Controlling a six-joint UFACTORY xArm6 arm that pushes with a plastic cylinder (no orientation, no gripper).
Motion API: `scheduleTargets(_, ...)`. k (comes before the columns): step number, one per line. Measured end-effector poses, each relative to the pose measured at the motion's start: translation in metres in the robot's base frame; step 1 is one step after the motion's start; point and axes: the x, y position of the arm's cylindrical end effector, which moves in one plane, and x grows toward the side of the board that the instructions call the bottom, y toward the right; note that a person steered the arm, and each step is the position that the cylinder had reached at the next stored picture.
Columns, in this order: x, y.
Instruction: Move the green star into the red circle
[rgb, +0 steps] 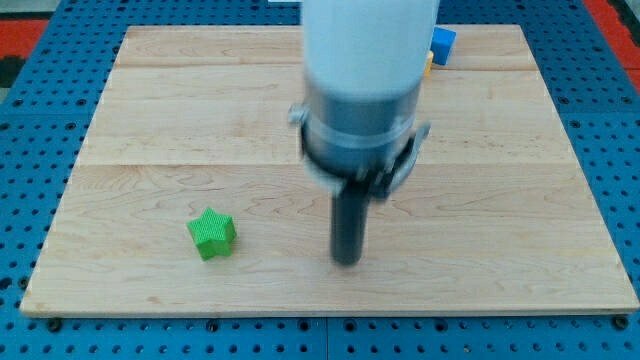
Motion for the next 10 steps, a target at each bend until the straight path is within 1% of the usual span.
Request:
scheduleTargets(1,0.007,-0.123)
scheduleTargets(2,-0.034,-0.175)
scheduleTargets(3,-0.054,-0.143)
scheduleTargets(5,-0.014,-0.034)
scheduleTargets(6,-0.030,-0.001)
scheduleTargets(7,-0.098,-0.001)
scheduleTargets(8,-0.124,-0.001)
scheduleTargets(9,-0.198,-0.037)
scheduleTargets(10,-0.199,-0.036)
